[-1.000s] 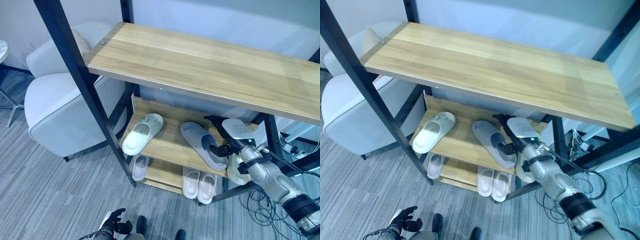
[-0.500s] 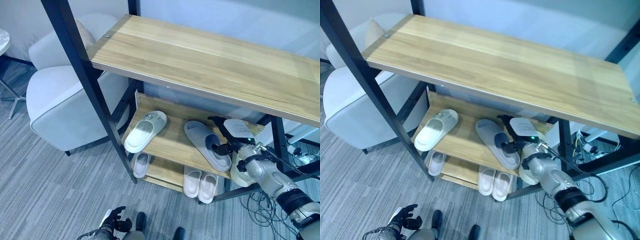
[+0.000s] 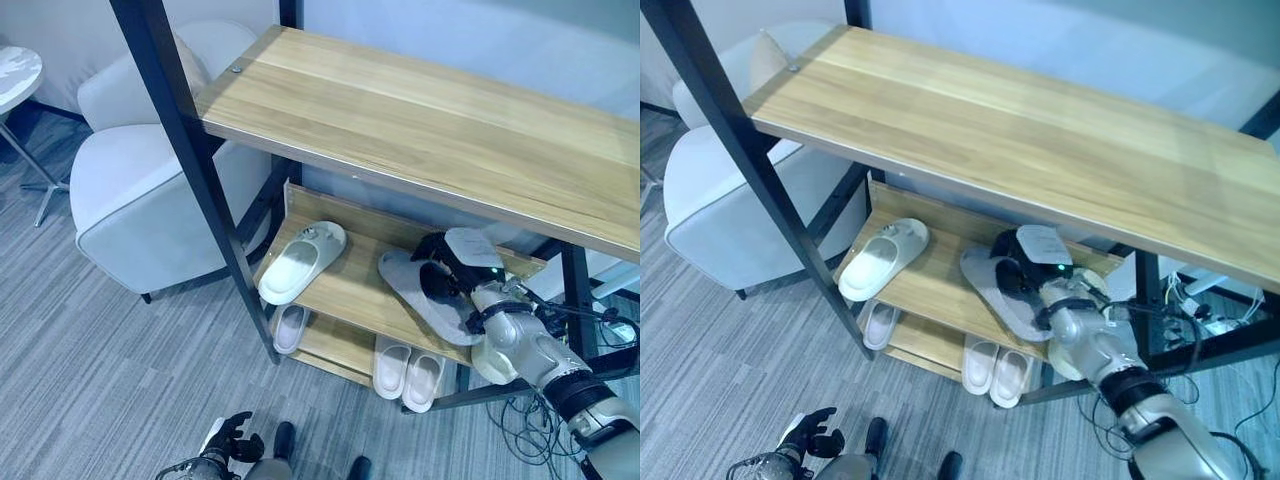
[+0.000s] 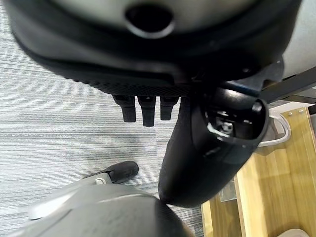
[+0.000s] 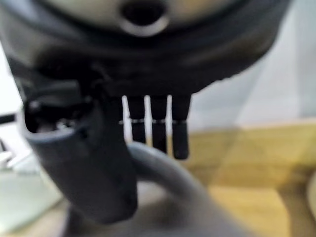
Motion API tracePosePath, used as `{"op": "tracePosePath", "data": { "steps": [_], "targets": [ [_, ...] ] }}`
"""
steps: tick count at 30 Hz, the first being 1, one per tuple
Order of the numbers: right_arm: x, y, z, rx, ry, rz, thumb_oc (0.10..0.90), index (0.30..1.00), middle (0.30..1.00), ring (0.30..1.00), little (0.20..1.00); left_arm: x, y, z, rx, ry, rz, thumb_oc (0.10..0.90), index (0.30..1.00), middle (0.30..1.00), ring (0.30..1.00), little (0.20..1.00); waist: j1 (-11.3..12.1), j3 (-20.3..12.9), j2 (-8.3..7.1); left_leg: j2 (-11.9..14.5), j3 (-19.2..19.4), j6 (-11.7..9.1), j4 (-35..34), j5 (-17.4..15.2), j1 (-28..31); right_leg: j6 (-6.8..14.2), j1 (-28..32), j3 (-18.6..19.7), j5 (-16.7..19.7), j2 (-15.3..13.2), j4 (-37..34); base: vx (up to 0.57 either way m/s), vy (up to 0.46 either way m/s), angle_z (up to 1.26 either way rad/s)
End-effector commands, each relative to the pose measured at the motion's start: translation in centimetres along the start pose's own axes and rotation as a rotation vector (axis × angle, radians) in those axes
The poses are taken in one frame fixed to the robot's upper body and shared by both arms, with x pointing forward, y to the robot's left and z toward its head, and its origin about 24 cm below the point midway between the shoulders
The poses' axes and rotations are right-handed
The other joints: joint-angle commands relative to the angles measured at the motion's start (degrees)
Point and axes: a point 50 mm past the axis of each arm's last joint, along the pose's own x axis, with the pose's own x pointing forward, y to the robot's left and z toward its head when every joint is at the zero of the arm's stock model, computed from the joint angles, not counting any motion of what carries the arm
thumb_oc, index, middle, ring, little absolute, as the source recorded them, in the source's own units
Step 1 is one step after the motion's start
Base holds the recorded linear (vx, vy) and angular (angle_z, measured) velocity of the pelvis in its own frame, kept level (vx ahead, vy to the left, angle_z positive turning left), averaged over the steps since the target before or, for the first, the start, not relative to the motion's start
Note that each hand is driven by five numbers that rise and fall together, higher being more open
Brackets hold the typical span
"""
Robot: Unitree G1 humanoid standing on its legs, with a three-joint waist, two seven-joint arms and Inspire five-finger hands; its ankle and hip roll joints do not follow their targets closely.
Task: Arrange the slippers neatly on the shoe rack.
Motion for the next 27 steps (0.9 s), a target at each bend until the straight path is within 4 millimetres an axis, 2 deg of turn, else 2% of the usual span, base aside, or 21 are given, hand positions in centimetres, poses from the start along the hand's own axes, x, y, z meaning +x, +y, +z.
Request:
{"op": "tracePosePath", "data": {
  "steps": [1, 6, 9, 15, 19, 24, 27],
  "targets": [
    [1.2, -5.2, 1.7, 0.022, -0.097, -0.244, 0.4, 0.3, 0.3, 0.3, 0.3, -1.5, -4.8, -3.3, 0.085, 0.127, -0.15, 0.8, 0.9, 0.9, 0.9, 0.9, 1.6, -2.7, 0.87, 2.2, 0.7, -4.4, 0.2, -5.2, 2.7, 4.8, 0.0, -0.8, 0.1, -2.9, 0.3, 0.04, -0.007, 0.0],
    [-0.1, -5.9, 2.5, 0.059, -0.132, -0.31, 0.4, 0.3, 0.3, 0.3, 0.3, -1.5, -4.7, -3.3, 0.082, 0.134, -0.146, 0.8, 0.9, 0.9, 0.9, 0.9, 0.9, -3.3, 1.26, 2.2, 1.1, -4.3, 0.2, -5.6, 3.8, 4.8, 0.7, -0.6, -0.1, -2.9, 0.3, 0.02, -0.006, 0.01],
    [-1.7, -6.5, 4.3, 0.124, -0.218, -0.371, 0.4, 0.3, 0.3, 0.3, 0.3, -1.4, -4.7, -3.3, 0.078, 0.136, -0.142, 0.8, 0.9, 0.9, 0.9, 0.9, 0.0, -4.0, 1.89, 2.3, 1.6, -4.2, 0.2, -5.8, 4.6, 4.8, 1.1, -0.4, -0.1, -2.9, 0.3, 0.02, -0.018, -0.06],
    [-3.6, -6.8, 6.1, 0.209, -0.302, -0.4, 0.4, 0.3, 0.3, 0.3, 0.3, -1.4, -4.8, -3.1, 0.075, 0.134, -0.146, 0.8, 0.9, 0.9, 0.9, 0.9, -1.0, -4.6, 2.33, 2.4, 2.1, -4.3, 0.2, -6.0, 5.2, 4.7, 1.5, 0.0, -0.2, -2.9, 0.3, 0.01, -0.021, -0.1],
    [-4.9, -6.2, 8.0, 0.307, -0.392, -0.352, 0.4, 0.3, 0.3, 0.3, 0.3, -1.4, -5.1, -3.1, 0.078, 0.136, -0.152, 0.8, 0.9, 0.9, 0.9, 0.9, -1.8, -4.8, 2.64, 2.6, 2.5, -4.3, 0.2, -6.0, 5.6, 4.6, 1.4, 0.4, -0.2, -2.7, 0.3, -0.01, -0.007, -0.02],
    [-5.9, -5.0, 9.4, 0.403, -0.444, -0.274, 0.4, 0.3, 0.3, 0.3, 0.3, -1.4, -5.2, -3.1, 0.081, 0.135, -0.155, 0.8, 0.9, 0.9, 0.9, 0.9, -2.4, -4.9, 2.72, 2.8, 2.9, -4.4, 0.2, -5.9, 5.7, 4.5, 1.4, 0.7, -0.2, -2.6, 0.3, -0.03, -0.014, -0.08],
    [-6.7, -3.1, 10.4, 0.534, -0.474, -0.134, 0.4, 0.3, 0.3, 0.3, 0.3, -1.4, -5.4, -2.9, 0.084, 0.131, -0.163, 0.8, 0.9, 0.9, 0.9, 0.9, -2.8, -5.0, 2.75, 2.9, 3.1, -4.5, 0.2, -5.7, 5.8, 4.4, 1.5, 0.8, -0.1, -2.6, 0.3, -0.04, -0.006, -0.04]
  ]
}}
